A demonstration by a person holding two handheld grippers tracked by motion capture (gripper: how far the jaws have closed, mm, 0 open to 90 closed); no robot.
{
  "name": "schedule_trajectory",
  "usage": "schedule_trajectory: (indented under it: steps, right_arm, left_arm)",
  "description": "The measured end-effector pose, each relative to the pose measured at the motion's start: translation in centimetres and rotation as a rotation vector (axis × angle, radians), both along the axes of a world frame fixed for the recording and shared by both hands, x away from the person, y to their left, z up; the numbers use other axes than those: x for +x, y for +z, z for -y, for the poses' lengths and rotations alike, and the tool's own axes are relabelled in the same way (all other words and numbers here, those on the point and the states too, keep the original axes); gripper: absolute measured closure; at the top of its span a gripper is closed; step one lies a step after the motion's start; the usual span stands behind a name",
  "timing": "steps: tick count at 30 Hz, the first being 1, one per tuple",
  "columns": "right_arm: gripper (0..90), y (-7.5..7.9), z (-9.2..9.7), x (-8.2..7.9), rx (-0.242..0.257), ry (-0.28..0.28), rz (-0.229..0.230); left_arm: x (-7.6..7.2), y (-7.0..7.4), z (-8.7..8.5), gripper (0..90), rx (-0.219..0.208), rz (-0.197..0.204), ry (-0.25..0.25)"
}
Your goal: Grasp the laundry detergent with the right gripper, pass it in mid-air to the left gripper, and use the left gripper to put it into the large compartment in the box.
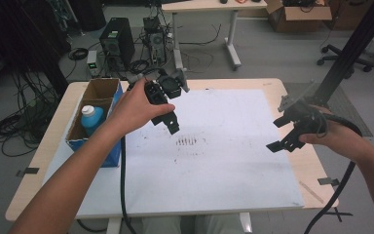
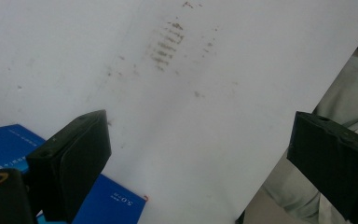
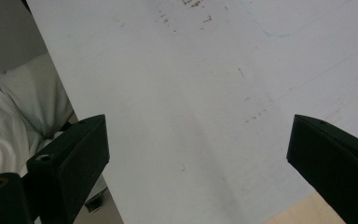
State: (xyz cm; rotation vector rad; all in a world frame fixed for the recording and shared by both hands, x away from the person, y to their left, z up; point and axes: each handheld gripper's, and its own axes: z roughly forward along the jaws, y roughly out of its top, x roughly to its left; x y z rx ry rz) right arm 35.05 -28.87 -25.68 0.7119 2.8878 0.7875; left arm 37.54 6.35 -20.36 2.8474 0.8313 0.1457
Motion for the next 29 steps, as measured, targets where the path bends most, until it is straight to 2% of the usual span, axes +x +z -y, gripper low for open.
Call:
schedule_trajectory:
  steps: [29]
  right_arm:
    - [5.4,0.11,-0.46,0.02,-0.005,0.008,0.000]
  left_arm:
    - [0.00,0.10,-0.40,6.6,-0.007,-0.003,-0.006]
